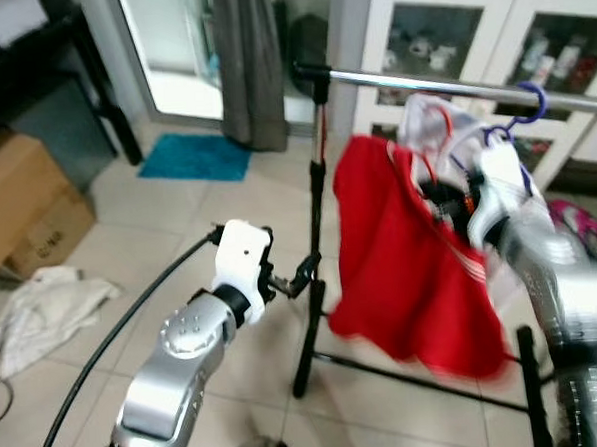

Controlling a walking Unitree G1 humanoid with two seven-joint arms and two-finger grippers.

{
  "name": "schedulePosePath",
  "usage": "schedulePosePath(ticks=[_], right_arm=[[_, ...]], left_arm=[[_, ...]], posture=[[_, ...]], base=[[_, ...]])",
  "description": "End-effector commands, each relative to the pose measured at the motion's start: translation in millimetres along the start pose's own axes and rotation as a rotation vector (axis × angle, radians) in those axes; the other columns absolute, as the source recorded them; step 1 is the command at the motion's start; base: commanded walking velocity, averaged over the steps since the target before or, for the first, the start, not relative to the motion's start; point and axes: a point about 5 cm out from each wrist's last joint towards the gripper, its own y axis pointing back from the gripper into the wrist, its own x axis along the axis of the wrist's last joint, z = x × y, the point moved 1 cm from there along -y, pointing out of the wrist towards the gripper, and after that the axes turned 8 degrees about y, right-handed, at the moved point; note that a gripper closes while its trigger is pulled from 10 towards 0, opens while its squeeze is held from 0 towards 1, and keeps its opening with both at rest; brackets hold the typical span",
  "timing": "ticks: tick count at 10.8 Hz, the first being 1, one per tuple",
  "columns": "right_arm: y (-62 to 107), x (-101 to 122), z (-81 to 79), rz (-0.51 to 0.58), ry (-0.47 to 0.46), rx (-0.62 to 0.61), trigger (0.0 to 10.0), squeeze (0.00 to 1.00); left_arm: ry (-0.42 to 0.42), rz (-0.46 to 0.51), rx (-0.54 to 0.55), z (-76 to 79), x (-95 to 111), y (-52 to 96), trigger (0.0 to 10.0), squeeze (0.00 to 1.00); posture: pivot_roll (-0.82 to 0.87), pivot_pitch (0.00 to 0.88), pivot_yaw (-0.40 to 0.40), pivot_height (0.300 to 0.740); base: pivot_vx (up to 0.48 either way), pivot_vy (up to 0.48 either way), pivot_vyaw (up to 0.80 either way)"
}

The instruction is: Hang hanger

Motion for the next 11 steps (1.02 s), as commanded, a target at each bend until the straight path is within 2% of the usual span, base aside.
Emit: schedulePosePath(ticks=[1, 2, 3, 4, 6, 8, 9, 11], right_arm=[[8.9, 20.2, -2.5, 0.081, 0.019, -0.034, 0.0, 0.00], [19.1, 15.2, -11.4, 0.089, 0.005, -0.074, 0.0, 0.00], [25.5, 5.2, -17.2, 0.064, 0.020, -0.116, 9.8, 0.00], [31.6, -6.6, -22.3, 0.024, 0.017, -0.167, 10.0, 0.00], [37.7, -17.8, -31.6, -0.027, 0.030, -0.180, 10.0, 0.00], [34.1, -11.6, -40.3, 0.007, 0.015, -0.119, 10.0, 0.00], [30.8, -6.8, -45.1, 0.028, -0.007, -0.086, 10.0, 0.00], [23.5, 3.5, -60.0, 0.064, -0.013, -0.046, 10.0, 0.00]], left_arm=[[-0.011, 0.000, 0.010, -0.8, -1.5, -0.4, 10.0, 0.00], [-0.015, 0.005, 0.016, -1.4, -1.1, -1.0, 10.0, 0.00], [-0.018, 0.004, 0.017, -0.7, -2.3, -1.5, 10.0, 0.00], [-0.025, 0.004, 0.006, 1.6, -2.4, -2.4, 10.0, 0.00], [-0.038, 0.004, -0.007, 3.7, -3.3, -4.1, 10.0, 0.00], [-0.012, 0.024, -0.043, 6.4, -0.3, -4.4, 10.0, 0.00], [0.032, 0.059, -0.109, 11.6, 6.4, -5.8, 10.0, 1.00], [0.071, 0.110, -0.222, 23.4, 22.0, -20.2, 10.0, 1.00]], posture=[[0.08, 0.000, 0.016, 0.740], [0.09, 0.000, 0.011, 0.740], [0.09, 0.000, 0.008, 0.740], [0.09, 0.000, 0.005, 0.740], [0.09, 0.000, 0.005, 0.740], [0.09, 0.000, -0.005, 0.740], [0.09, 0.000, -0.007, 0.740], [0.10, 0.000, -0.029, 0.740]], base=[[-0.266, 0.000, 0.00], [-0.259, 0.000, 0.00], [-0.240, 0.000, 0.00], [0.000, 0.000, 0.00], [0.000, 0.000, 0.00], [0.000, 0.000, 0.00], [0.000, 0.000, 0.00], [0.000, 0.000, 0.00]])
